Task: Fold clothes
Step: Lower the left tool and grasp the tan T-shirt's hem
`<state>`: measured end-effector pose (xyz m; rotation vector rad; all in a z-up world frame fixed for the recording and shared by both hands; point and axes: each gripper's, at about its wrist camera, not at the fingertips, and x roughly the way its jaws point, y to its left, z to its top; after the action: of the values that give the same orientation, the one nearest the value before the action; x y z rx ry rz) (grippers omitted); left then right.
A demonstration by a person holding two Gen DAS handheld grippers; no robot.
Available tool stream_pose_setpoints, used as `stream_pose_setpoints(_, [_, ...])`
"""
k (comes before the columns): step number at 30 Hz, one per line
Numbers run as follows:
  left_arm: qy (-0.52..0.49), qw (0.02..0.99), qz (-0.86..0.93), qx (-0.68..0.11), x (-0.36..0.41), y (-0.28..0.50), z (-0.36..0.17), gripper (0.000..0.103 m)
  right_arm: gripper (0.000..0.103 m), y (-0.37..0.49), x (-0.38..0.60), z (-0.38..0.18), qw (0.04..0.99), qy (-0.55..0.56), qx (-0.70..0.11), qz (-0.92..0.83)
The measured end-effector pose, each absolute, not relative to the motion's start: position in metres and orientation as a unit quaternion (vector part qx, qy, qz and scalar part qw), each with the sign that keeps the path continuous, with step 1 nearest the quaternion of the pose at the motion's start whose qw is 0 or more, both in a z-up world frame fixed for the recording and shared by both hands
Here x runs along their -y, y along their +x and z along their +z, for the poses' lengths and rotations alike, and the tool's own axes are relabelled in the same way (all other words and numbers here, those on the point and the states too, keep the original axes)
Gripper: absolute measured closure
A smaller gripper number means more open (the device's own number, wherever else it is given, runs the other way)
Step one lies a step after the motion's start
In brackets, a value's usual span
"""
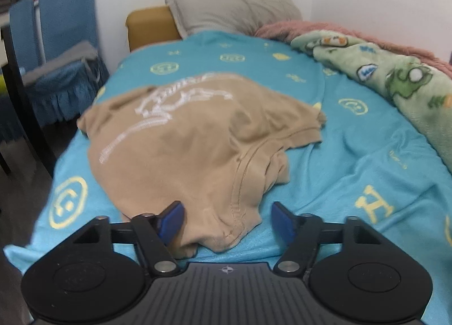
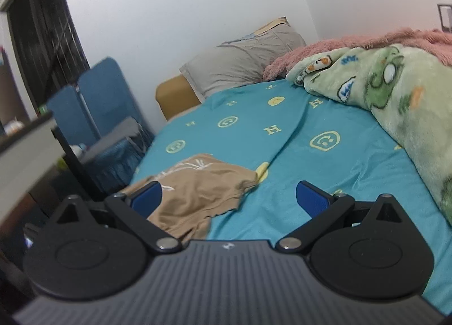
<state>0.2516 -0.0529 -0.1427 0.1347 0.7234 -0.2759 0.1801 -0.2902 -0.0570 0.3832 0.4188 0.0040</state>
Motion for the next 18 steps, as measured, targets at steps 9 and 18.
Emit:
stream_pose_setpoints(9, [0.147,0.920,-0.143,-0.335,0.072,0.247,-0.152,0.092,0.000,0.193,0.279,-0.064,0.981,0.092,-0.155,-0.068])
stream_pose_setpoints(18, [0.059,0.954,-0.140,-0.260,0.037,0.209,-0.079,0.093,0.000,0.192,0.271,-0.070,0.982,0.071,-0.162,-0.063])
